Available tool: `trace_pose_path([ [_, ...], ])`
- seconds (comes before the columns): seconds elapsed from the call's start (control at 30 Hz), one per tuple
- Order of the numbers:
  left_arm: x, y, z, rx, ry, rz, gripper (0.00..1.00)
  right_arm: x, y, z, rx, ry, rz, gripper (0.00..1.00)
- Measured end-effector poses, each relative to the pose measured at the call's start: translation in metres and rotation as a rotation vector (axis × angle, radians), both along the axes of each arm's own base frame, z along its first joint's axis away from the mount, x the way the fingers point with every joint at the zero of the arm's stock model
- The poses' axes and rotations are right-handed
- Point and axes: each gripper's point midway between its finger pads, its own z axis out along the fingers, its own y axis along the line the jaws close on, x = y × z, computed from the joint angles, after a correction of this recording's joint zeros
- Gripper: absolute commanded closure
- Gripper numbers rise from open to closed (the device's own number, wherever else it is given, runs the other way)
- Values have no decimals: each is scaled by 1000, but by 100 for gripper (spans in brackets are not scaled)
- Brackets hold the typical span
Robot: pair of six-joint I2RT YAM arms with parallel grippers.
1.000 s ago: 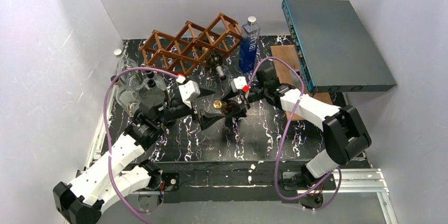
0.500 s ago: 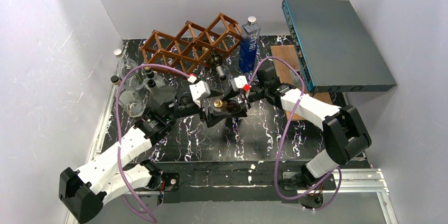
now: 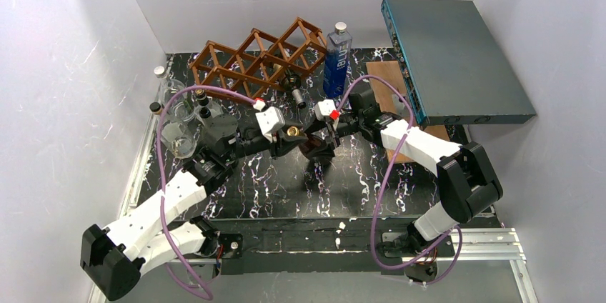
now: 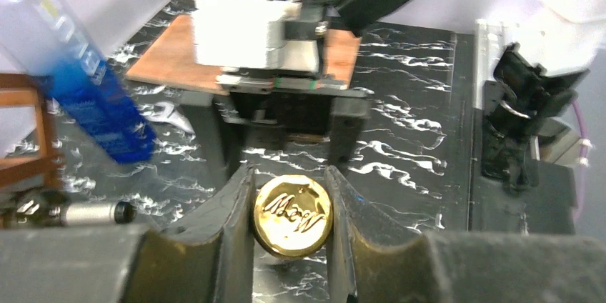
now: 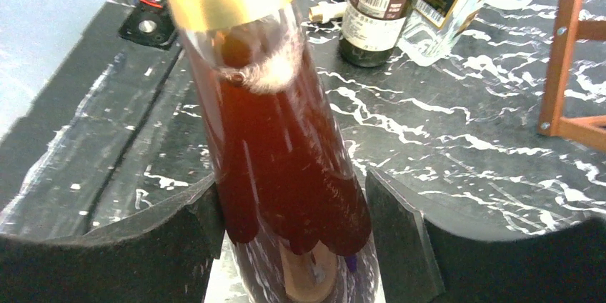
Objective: Take the wine bottle off the wine rack
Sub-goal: Place the wine bottle at the center of the board.
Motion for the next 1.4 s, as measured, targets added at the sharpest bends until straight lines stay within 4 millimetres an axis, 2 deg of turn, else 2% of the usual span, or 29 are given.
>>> trace_pose_path([
  [0.07, 9, 3, 6, -6, -46, 36, 100, -2, -2, 2, -2, 43, 0, 74],
  [0.13, 9, 3, 6, -8, -46, 43, 100, -4, -2, 2, -1, 65, 3, 62],
  [0.33, 15, 9, 8, -15, -22, 105, 100, -4, -1, 3, -4, 99, -14, 3],
  [0.67, 22, 19, 8, 23, 40, 190, 100, -5, -4, 2, -44, 184, -43, 2],
  [0.93, 24, 28, 8, 85, 71, 237, 100, 7, -27, 10, -60, 210, -101, 2],
  [1.1, 26, 36, 12, 120, 80, 277, 100, 5, -32, 10, -66, 196, -98, 2],
  [1.4, 49, 46, 18, 154, 80, 403, 100, 0, -34, 8, -59, 175, -68, 2],
])
